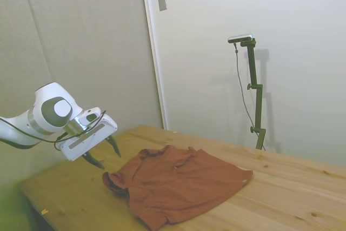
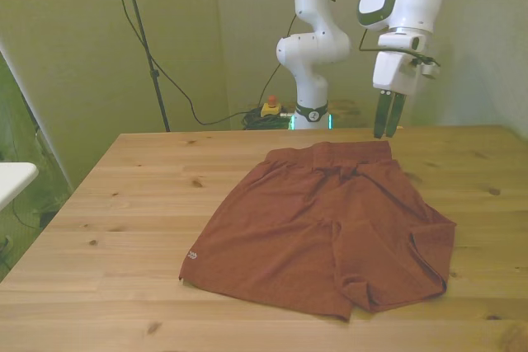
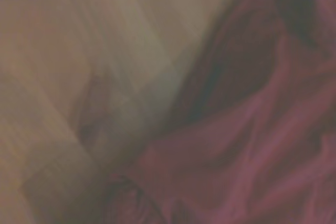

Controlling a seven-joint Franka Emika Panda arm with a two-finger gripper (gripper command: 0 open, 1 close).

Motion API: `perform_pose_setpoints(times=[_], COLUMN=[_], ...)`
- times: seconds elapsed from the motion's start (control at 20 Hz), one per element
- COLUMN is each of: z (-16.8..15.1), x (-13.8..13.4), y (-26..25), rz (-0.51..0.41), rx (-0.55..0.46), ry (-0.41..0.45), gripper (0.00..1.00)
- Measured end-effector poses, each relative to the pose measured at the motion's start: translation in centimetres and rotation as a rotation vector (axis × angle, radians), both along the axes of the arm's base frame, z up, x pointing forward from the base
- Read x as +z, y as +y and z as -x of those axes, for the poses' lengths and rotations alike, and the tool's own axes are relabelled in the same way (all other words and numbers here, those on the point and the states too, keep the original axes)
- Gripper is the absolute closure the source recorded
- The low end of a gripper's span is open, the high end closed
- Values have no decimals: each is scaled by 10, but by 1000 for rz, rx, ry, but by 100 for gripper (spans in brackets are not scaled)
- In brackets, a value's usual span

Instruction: Unfold the shorts

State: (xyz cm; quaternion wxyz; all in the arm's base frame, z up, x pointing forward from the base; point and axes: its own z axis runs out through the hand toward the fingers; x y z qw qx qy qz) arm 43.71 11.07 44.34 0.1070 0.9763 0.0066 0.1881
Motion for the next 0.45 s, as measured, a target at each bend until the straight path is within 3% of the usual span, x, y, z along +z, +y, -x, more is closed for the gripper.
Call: perform_pose_setpoints(times=[0.2,0.45], z=[-15,-18], x=[14,23], y=[-45,-85], rz=[-114,-171], rx=[-151,-348], ry=[-34,-75], gripper=[0,0])
